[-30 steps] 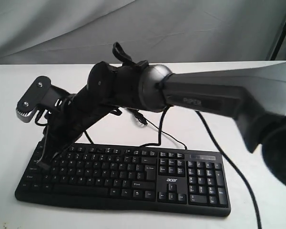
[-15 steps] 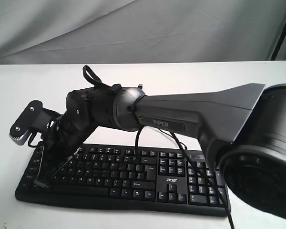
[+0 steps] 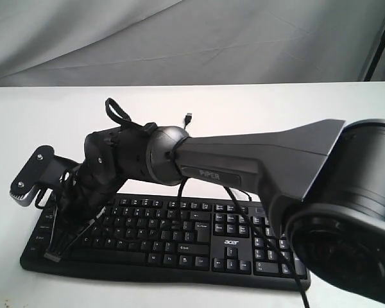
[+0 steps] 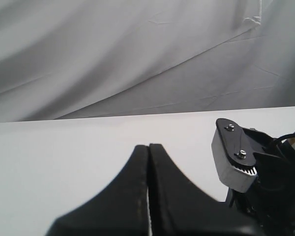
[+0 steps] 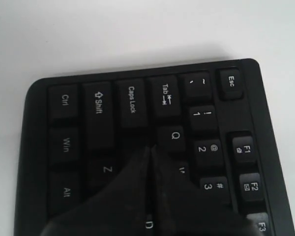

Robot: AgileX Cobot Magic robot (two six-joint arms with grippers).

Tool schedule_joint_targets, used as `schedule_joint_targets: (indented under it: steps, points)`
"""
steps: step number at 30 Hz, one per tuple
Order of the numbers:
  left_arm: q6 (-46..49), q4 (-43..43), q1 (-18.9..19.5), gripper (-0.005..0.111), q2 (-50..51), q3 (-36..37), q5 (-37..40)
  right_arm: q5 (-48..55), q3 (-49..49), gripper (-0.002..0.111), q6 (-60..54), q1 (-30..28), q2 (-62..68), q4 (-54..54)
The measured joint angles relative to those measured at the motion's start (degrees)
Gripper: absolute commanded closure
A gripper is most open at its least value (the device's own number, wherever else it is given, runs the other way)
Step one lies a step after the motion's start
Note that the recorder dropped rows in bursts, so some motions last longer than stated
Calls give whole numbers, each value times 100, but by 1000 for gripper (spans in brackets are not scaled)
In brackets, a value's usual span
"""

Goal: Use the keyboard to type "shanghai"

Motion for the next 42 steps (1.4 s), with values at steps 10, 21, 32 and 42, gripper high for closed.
schedule_joint_targets:
  steps: [10, 21, 32, 42]
  points:
    - [0, 0, 0, 107, 0, 0, 0, 37, 0, 108, 0, 0, 9, 0]
    - [0, 0, 0, 107, 0, 0, 0, 214, 2, 108, 0, 0, -175, -208]
    - [0, 0, 0, 107, 0, 0, 0, -1085, 2520, 108, -118, -287, -1556, 255]
    - [0, 0, 0, 107, 0, 0, 0, -1184, 2625, 108, -141, -318, -1530, 364]
